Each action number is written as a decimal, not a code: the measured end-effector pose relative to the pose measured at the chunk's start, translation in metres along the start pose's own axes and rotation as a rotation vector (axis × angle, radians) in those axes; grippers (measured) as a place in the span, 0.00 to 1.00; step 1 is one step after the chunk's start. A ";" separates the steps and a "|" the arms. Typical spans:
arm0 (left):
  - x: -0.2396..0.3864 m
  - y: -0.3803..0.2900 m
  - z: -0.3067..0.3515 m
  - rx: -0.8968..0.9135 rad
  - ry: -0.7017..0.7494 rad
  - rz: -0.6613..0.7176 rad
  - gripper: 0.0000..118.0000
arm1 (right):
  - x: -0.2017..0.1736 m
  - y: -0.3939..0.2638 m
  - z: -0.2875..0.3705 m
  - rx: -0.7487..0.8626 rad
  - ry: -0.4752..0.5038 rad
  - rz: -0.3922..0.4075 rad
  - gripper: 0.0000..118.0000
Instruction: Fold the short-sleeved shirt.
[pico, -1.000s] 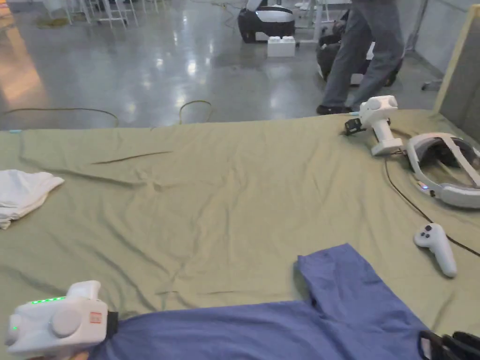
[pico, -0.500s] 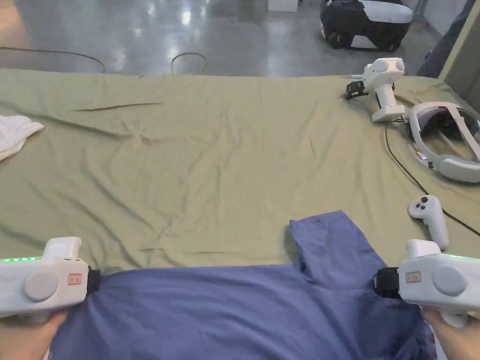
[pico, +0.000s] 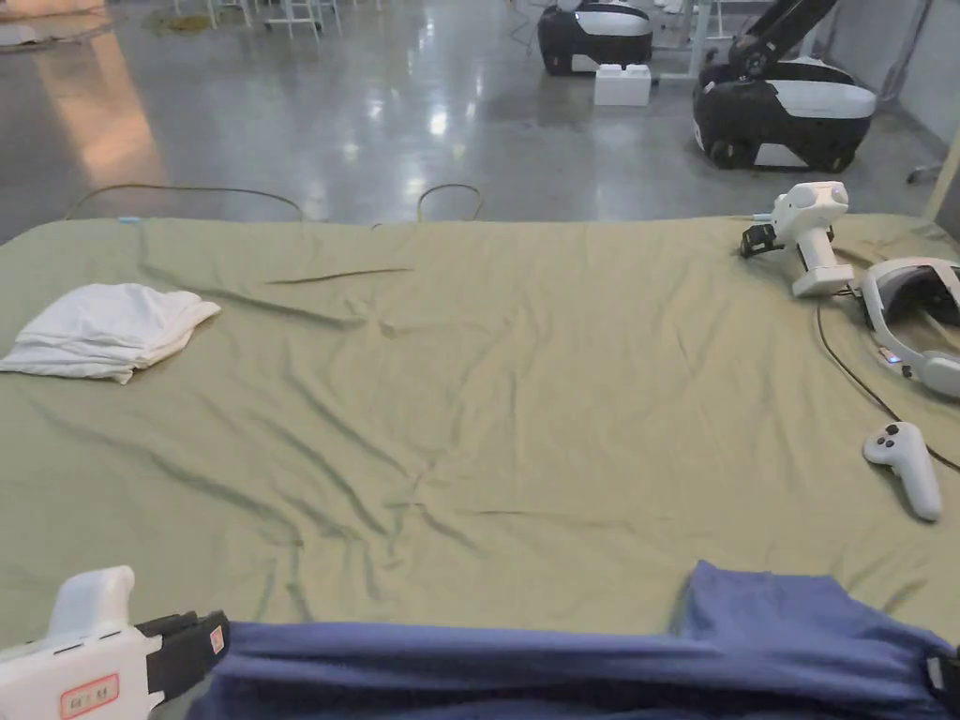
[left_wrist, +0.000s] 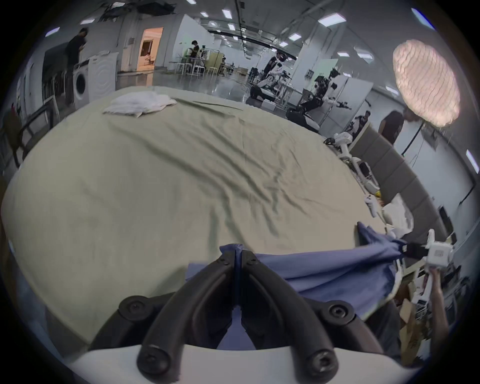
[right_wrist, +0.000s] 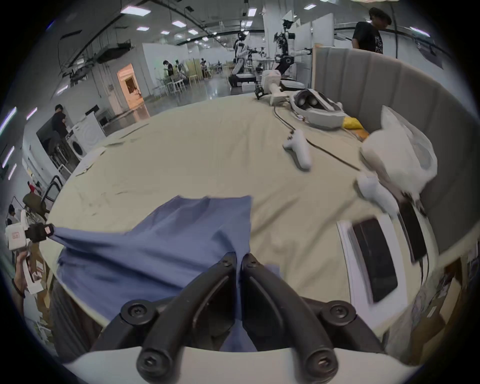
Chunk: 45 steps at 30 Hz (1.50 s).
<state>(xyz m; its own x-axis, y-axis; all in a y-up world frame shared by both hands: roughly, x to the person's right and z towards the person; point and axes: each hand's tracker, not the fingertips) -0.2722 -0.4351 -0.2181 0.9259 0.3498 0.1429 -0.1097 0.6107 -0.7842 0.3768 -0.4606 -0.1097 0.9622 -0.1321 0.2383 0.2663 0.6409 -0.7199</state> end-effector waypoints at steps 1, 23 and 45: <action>-0.005 -0.015 0.012 -0.009 0.010 0.012 0.04 | -0.002 -0.018 0.015 -0.013 0.023 -0.009 0.02; 0.084 -0.032 0.156 0.621 0.166 -0.213 0.79 | -0.070 -0.007 0.136 0.486 0.058 0.086 0.67; 0.160 -0.035 0.229 0.888 0.047 -0.360 0.00 | -0.145 0.022 0.214 0.810 0.122 0.223 0.00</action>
<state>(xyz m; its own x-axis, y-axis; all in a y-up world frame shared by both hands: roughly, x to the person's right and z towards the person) -0.2028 -0.2383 -0.0295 0.9691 0.0191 0.2460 -0.0319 0.9983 0.0483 0.2311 -0.2662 -0.0205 0.9991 0.0110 0.0406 -0.0093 0.9991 -0.0410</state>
